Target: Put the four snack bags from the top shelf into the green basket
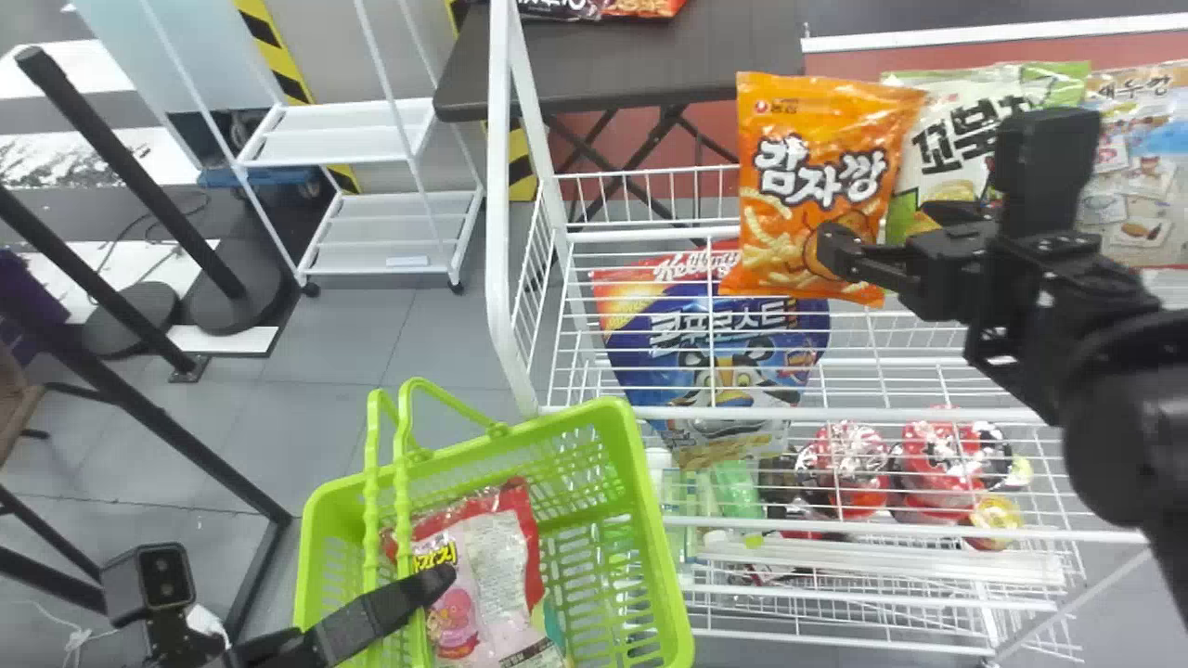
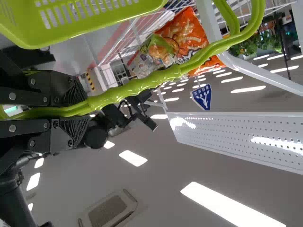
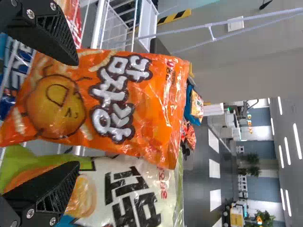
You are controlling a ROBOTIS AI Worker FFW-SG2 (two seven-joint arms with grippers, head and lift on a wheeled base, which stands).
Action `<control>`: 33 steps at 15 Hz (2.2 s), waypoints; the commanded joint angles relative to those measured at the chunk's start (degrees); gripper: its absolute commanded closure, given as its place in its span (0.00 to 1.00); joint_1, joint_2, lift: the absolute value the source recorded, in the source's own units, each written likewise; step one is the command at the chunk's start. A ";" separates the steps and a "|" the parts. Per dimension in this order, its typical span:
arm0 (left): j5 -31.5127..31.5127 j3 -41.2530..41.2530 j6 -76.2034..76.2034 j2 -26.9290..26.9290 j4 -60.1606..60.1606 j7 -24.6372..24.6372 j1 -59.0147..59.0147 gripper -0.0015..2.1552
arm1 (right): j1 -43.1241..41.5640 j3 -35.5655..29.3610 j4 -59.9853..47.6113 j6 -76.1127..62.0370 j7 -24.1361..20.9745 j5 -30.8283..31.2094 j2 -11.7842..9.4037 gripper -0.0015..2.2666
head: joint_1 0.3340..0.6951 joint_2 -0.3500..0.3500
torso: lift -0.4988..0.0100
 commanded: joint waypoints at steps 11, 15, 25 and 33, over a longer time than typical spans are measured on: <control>-0.22 0.35 -0.88 -3.80 -1.14 -0.57 2.84 1.00 | -0.36 -0.58 4.83 -4.48 5.56 -3.08 0.47 0.99 | 1.00 0.78 | 0.98; -1.98 0.35 -3.86 -6.00 -2.72 -0.57 3.63 1.00 | 14.85 -4.62 -19.69 1.50 7.05 -7.30 -0.50 0.99 | 1.00 0.78 | 0.98; -5.84 -0.71 -4.04 -8.00 -8.34 -0.57 4.69 1.00 | 25.57 1.53 -41.23 30.85 11.18 -22.07 -1.99 0.99 | 1.00 1.00 | 0.98; -6.72 -2.64 -4.22 -8.00 -9.75 -0.57 4.34 1.00 | 18.10 13.83 -26.46 34.72 6.79 -20.57 -1.91 0.98 | 1.00 1.00 | 0.98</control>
